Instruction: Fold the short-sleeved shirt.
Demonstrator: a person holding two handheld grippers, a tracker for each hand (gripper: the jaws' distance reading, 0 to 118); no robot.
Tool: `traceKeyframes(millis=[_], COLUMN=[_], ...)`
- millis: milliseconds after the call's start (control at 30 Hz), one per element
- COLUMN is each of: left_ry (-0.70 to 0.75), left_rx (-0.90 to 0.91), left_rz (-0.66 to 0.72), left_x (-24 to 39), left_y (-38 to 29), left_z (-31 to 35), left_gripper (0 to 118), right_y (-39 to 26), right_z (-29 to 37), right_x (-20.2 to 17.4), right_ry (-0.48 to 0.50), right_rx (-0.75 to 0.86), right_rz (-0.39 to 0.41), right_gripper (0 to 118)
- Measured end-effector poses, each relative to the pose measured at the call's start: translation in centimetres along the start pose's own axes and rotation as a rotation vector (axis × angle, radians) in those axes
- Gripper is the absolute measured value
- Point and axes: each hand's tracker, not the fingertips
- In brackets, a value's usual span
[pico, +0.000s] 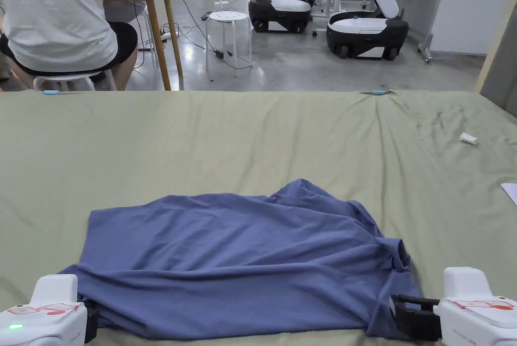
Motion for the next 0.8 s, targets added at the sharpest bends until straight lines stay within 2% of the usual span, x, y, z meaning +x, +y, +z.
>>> traceKeyframes(millis=[67, 133, 167, 200, 233, 267, 300, 333, 600, 800], left_ry=[0.0, -0.004, -0.004, -0.004, -0.008, -0.015, -0.018, -0.021, -0.035, -0.05], left_rx=[0.01, 0.015, 0.011, 0.003, -0.003, -0.014, -0.023, -0.031, 0.019, 0.033], left_rz=[-0.005, -0.005, -0.008, -0.011, -0.012, -0.009, -0.006, -0.007, 0.003, -0.004], left_x=[0.1, 0.0, 0.0, 0.0, 0.0, -0.3, -0.4, -0.5, -2.1, -3.4], left_y=[0.4, 0.6, 0.6, 0.5, 0.3, 0.1, -0.2, -0.4, -0.3, -2.3], left_z=[0.6, 0.7, 0.6, 0.5, 0.4, 0.0, -0.1, -0.2, 4.3, 8.8], left_gripper=[2, 2, 2, 2, 2, 2, 2, 2, 2, 2], right_y=[-0.1, -0.2, -0.3, 0.2, 0.0, 0.0, 0.0, 0.0, 1.6, 0.5], right_z=[-1.9, -3.4, -3.9, -3.1, -2.9, -2.4, -2.1, -2.0, 5.8, 12.2], right_x=[-0.9, -1.4, -1.6, -2.5, -2.7, -2.8, -2.8, -2.6, -1.1, -1.4], right_ry=[-0.021, -0.008, -0.006, 0.005, -0.002, 0.034, 0.054, 0.031, 0.074, 0.033], right_rx=[-0.058, -0.089, -0.13, -0.166, -0.133, -0.118, -0.125, -0.116, -0.013, 0.01], right_rz=[0.042, 0.07, 0.08, 0.077, 0.068, 0.057, 0.04, 0.04, -0.014, 0.025], right_gripper=[105, 82, 75, 75, 53, 43, 26, 7, 7, 7])
